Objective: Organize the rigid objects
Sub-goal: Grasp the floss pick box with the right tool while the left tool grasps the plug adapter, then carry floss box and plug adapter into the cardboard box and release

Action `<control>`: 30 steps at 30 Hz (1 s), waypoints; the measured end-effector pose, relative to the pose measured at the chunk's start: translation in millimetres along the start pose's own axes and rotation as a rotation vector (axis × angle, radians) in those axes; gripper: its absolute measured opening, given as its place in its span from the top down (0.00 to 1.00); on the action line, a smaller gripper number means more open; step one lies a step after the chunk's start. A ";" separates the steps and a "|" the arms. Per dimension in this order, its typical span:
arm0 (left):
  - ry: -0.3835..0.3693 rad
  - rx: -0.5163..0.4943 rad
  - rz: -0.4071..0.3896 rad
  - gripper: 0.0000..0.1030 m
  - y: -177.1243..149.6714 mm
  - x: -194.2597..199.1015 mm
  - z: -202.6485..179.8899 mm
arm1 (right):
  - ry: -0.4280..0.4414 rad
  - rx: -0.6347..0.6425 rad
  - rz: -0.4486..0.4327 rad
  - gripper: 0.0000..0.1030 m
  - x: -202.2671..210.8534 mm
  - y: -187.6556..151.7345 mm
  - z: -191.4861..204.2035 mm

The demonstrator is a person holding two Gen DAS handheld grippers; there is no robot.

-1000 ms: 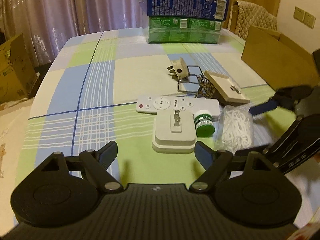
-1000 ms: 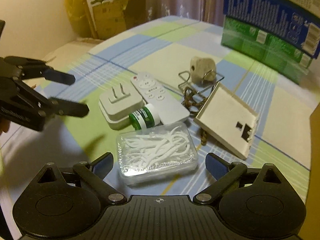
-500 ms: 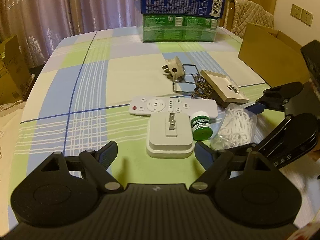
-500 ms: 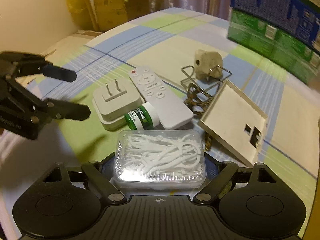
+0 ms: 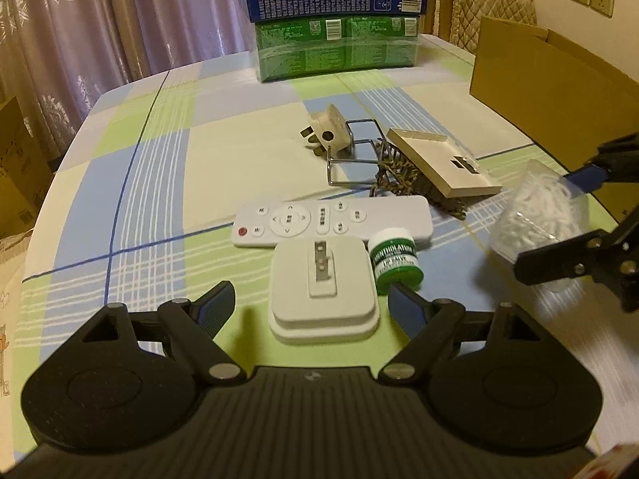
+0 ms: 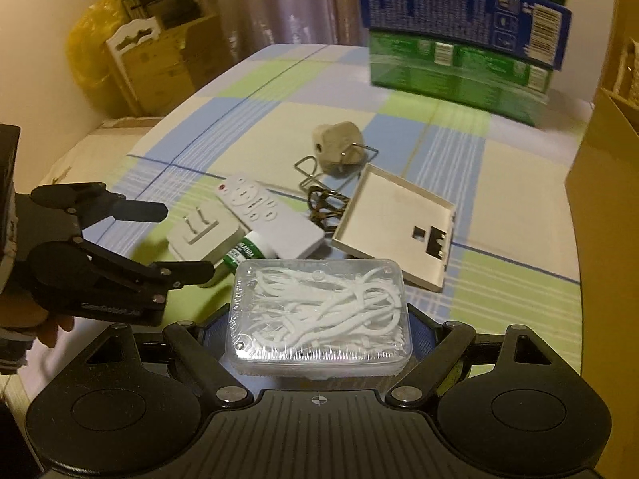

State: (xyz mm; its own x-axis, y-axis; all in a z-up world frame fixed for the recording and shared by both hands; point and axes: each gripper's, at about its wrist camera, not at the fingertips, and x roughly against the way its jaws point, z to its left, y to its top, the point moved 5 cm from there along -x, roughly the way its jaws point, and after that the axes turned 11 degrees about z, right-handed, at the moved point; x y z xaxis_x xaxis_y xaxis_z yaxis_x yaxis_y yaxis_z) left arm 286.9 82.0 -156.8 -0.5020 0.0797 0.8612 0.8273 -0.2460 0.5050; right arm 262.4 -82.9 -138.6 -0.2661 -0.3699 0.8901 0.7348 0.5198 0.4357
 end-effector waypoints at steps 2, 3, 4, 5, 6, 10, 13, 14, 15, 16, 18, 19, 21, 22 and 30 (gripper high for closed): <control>-0.002 -0.005 0.005 0.22 3.1 -5.5 -2.1 | -0.007 0.002 -0.004 0.20 -0.6 0.6 -0.7; 0.002 -0.007 0.008 0.22 3.7 -7.9 -3.0 | -0.010 0.002 -0.005 0.20 -0.4 0.4 -0.6; 0.008 -0.007 0.011 0.23 4.2 -10.6 -3.9 | -0.010 0.002 -0.006 0.20 -0.6 0.4 -0.5; 0.010 -0.009 0.016 0.23 4.6 -13.2 -4.8 | -0.008 0.001 -0.007 0.20 -0.5 0.3 -0.9; 0.011 -0.012 0.022 0.23 4.9 -16.0 -5.7 | -0.005 0.000 -0.009 0.20 -0.9 0.7 -0.9; 0.014 -0.013 0.025 0.28 4.6 -21.4 -4.9 | -0.004 0.003 -0.012 0.20 -1.1 0.8 -0.3; 0.008 -0.015 0.024 0.36 3.4 -21.1 -4.9 | -0.004 0.003 -0.012 0.20 -1.2 0.7 0.0; 0.010 -0.010 0.025 0.37 3.3 -21.2 -4.6 | -0.003 0.003 -0.014 0.20 -0.6 0.7 0.3; 0.010 -0.002 0.028 0.40 2.6 -20.7 -4.1 | -0.003 0.002 -0.017 0.20 0.1 1.1 0.7; 0.006 0.007 0.032 0.41 2.1 -20.0 -3.2 | -0.002 0.001 -0.019 0.20 0.9 1.3 0.9; 0.003 0.032 0.044 0.41 0.2 -17.9 -0.5 | -0.003 -0.002 -0.028 0.20 3.0 1.8 1.3; 0.003 0.042 0.051 0.41 -1.2 -16.1 0.1 | -0.005 -0.004 -0.031 0.20 4.0 1.9 1.2; -0.003 0.062 0.059 0.41 -4.8 -11.1 0.6 | -0.010 -0.009 -0.043 0.20 7.3 1.9 1.0; -0.007 0.070 0.057 0.41 -6.3 -7.6 -0.1 | -0.013 -0.013 -0.049 0.20 9.0 1.6 0.9; -0.017 0.059 0.002 0.41 -9.5 28.9 -20.1 | -0.030 -0.048 -0.091 0.20 27.4 -8.5 0.8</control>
State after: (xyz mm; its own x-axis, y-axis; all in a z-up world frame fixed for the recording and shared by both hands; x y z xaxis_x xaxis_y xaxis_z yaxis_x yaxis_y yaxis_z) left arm 259.4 67.3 -137.8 -0.4960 0.0956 0.8630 0.8422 -0.1890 0.5050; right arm 248.4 -96.9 -117.8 -0.3510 -0.3906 0.8510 0.7356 0.4474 0.5087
